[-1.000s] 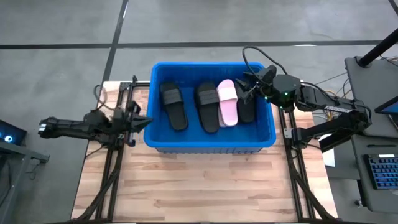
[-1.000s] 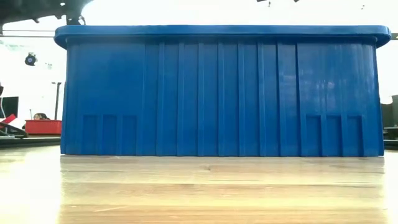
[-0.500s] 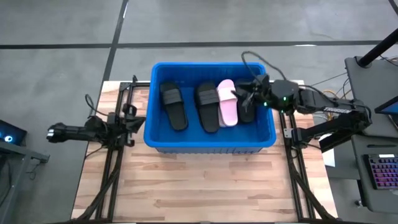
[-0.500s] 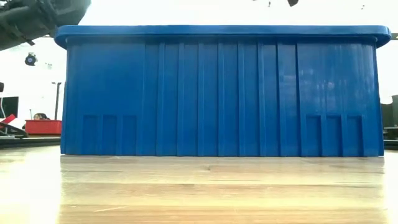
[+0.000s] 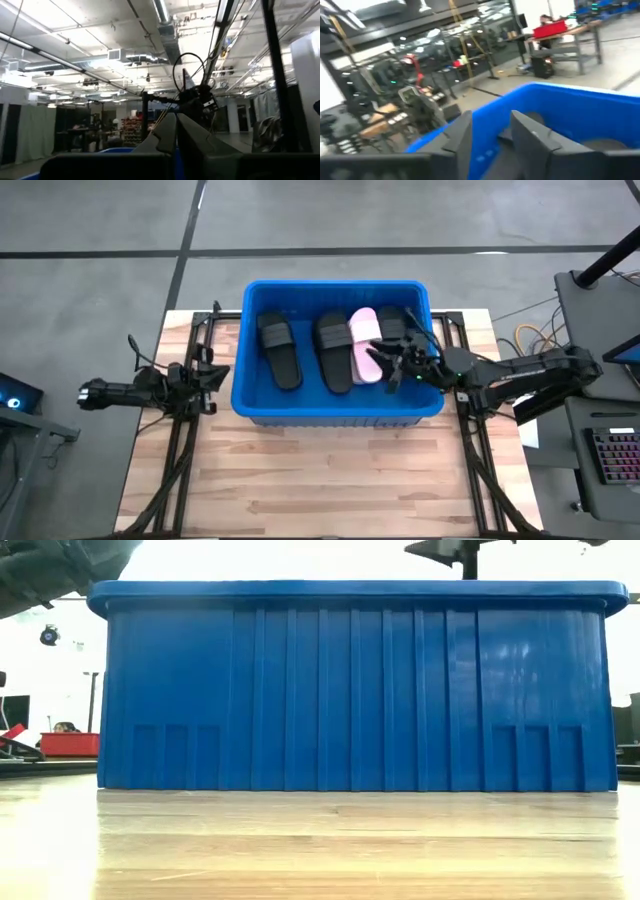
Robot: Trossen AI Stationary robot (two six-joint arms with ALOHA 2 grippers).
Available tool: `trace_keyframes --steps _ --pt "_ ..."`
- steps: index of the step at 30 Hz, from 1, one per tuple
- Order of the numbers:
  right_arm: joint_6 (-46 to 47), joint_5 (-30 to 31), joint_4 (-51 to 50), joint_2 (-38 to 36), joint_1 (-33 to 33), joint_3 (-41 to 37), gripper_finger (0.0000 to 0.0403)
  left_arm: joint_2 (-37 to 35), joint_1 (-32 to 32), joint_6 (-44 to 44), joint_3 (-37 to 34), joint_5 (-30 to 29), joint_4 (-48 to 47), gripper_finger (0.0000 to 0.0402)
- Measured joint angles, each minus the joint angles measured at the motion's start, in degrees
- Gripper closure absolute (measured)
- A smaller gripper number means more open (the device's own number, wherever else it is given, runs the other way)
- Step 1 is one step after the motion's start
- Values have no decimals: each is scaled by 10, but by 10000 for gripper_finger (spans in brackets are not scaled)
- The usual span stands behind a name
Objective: Pick and place slides into bin
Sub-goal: Return to Home Position
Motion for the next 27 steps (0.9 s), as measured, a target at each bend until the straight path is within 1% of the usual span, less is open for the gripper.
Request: trace_keyframes --steps 2,4,6,7,10,14,19,21,24,27 --pt "2 13 -12 -39 6 -39 309 3 0 7 0 -10 -3 401" --pt "11 11 -9 -78 12 -80 344 6 0 5 0 -23 -13 401" --pt "13 -6 10 -119 18 -123 376 10 0 4 0 -28 -23 401" --pt "12 -17 27 -140 21 -145 385 12 0 4 0 -29 -23 401" --pt "-3 -30 77 -193 30 -205 391 16 0 3 0 -30 -25 401" --pt "-54 -42 148 -251 33 -278 394 13 0 2 -1 -31 -25 401" --pt "-102 -69 263 -300 33 -361 394 -1 0 1 -1 -36 -26 401" --pt "-112 -76 312 -312 33 -390 394 -6 0 -15 -1 -42 -25 401" --pt "-151 -75 302 -331 32 -389 394 -10 0 -45 -1 -55 -26 401" --pt "-207 -74 300 -362 32 -390 394 -9 0 -48 0 -58 -34 401"
